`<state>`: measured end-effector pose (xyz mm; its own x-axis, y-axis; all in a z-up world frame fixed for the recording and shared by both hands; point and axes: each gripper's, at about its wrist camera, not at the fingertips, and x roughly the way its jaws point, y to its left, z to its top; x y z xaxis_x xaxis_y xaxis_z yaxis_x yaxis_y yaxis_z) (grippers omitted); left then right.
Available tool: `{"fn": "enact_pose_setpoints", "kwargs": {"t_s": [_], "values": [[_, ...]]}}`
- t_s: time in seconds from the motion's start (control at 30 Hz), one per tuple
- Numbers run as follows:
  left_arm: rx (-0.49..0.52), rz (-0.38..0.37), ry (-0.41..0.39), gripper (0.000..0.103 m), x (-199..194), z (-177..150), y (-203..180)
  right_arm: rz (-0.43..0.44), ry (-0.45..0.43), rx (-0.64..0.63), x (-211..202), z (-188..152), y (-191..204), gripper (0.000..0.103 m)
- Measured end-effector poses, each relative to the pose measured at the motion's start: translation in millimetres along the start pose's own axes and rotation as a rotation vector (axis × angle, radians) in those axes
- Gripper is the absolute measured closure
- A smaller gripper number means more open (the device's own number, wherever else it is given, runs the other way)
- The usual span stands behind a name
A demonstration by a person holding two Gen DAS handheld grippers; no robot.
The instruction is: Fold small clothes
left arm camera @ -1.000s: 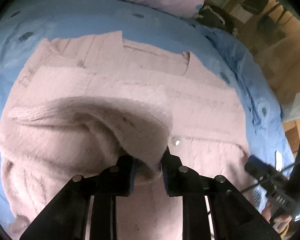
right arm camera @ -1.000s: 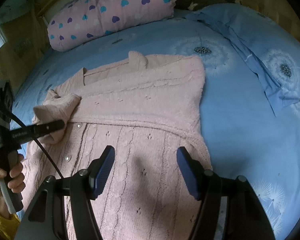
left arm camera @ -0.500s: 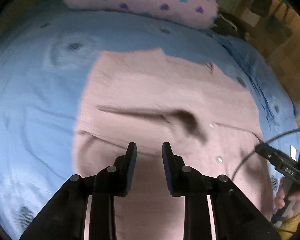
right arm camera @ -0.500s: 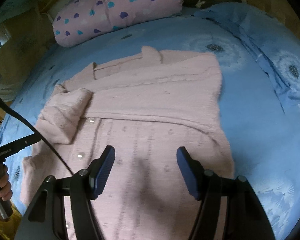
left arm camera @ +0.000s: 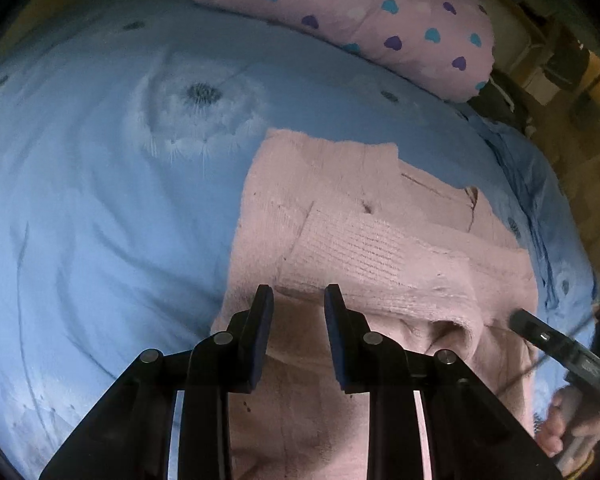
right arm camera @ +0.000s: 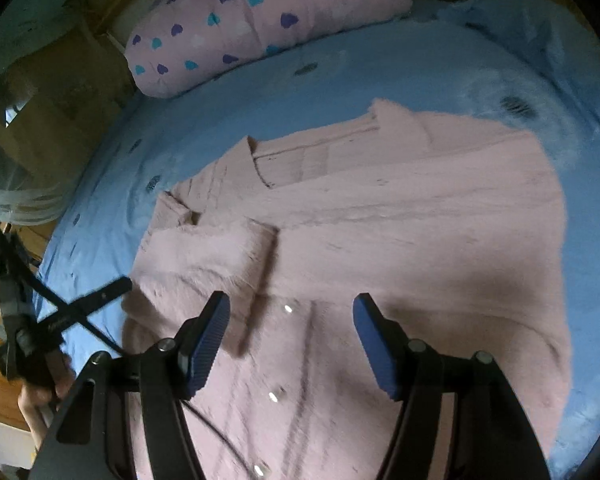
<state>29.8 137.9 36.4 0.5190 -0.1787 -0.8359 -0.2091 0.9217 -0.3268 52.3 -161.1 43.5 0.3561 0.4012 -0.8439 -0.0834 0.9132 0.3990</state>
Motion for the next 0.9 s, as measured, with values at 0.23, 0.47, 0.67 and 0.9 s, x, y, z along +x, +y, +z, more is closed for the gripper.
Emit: {"fn": "enact_pose_setpoints", "kwargs": {"t_s": [0.23, 0.47, 0.67, 0.9], "values": [[0.008, 0.01, 0.016, 0.084, -7, -2, 2, -0.038, 0.06, -0.006, 45, 12, 17, 0.035], [-0.048, 0.016, 0.001, 0.084, -13, 2, 15, 0.003, 0.072, -0.023, 55, 18, 28, 0.062], [-0.064, 0.015, -0.015, 0.084, -16, 3, 18, -0.017, 0.053, -0.124, 48, 24, 51, 0.096], [-0.062, 0.018, -0.012, 0.084, -13, 4, 16, -0.15, -0.152, -0.236, -3, 53, 70, 0.096]]}}
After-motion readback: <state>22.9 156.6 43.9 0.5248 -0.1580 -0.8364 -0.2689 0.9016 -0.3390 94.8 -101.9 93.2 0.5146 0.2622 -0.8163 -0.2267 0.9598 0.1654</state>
